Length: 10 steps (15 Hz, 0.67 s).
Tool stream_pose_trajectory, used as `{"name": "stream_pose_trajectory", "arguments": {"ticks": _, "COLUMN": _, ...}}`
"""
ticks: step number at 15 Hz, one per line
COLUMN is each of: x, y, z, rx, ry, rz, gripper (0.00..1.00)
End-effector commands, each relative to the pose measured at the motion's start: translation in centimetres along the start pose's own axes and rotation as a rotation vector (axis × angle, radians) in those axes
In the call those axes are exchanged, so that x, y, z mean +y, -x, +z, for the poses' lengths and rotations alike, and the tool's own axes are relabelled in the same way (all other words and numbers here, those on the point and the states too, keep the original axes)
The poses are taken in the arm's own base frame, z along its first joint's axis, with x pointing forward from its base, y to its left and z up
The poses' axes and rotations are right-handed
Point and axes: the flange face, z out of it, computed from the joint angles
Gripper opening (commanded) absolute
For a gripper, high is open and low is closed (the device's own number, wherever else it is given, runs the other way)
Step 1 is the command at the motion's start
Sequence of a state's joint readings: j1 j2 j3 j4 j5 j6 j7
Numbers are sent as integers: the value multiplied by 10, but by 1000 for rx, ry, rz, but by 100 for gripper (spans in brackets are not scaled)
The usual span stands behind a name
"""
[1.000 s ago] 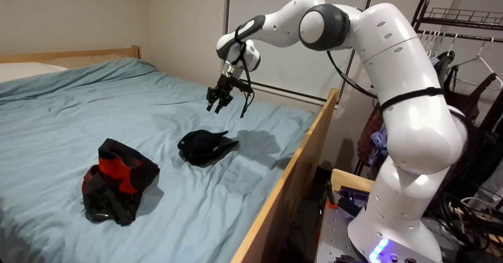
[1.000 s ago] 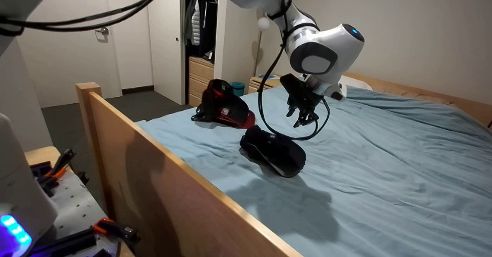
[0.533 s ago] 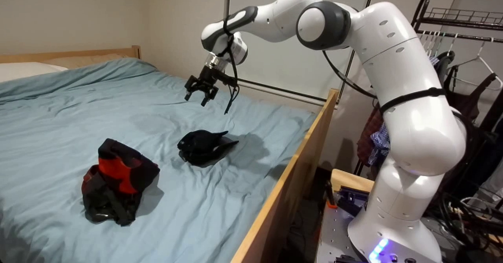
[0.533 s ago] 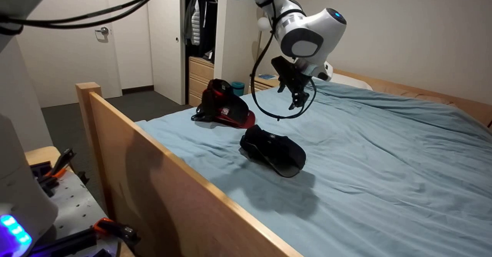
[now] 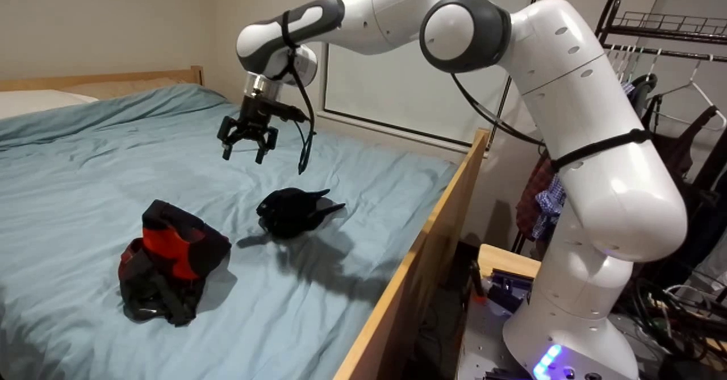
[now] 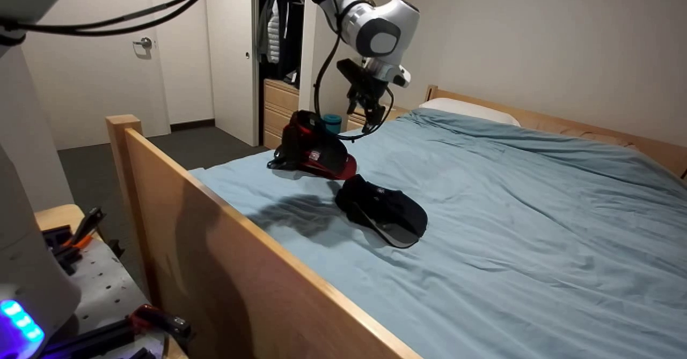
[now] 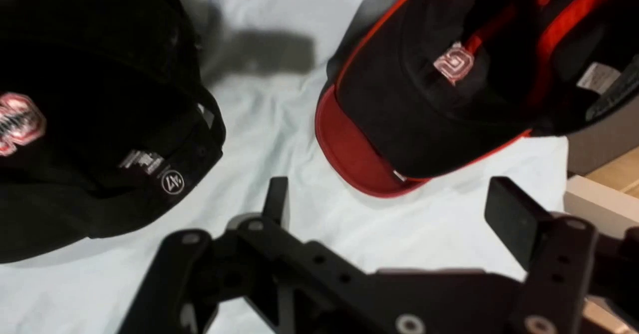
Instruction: Put the black cap on the other black cap
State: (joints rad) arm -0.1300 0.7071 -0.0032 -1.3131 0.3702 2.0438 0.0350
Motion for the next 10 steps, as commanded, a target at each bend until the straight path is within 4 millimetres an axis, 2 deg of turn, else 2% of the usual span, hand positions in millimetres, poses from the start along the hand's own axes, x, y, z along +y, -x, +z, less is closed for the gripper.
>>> {"name": "stream_pose_trajectory", "arguments": {"ticks": 1, "x": -26, "y": 4, "z": -7, "rx": -61, "ry": 168, "rz": -8, "gripper": 100}}
{"name": "stream_pose_trajectory", "arguments": {"ticks": 3, "x": -41, "y": 5, "z": -7, "rx": -50, "ry": 241, "rz": -63, "gripper": 100}}
{"name": "stream_pose_trajectory", "arguments": {"ticks": 6, "x": -60, "y": 0, "z": -9, "rx": 75, "ry": 265, "rz": -140, "gripper": 100}}
{"name": "stream_pose_trajectory", "arguments": {"ticks": 10, "x": -65, "y": 0, "z": -9, "rx": 91, "ry": 241, "rz": -145, "gripper": 100}}
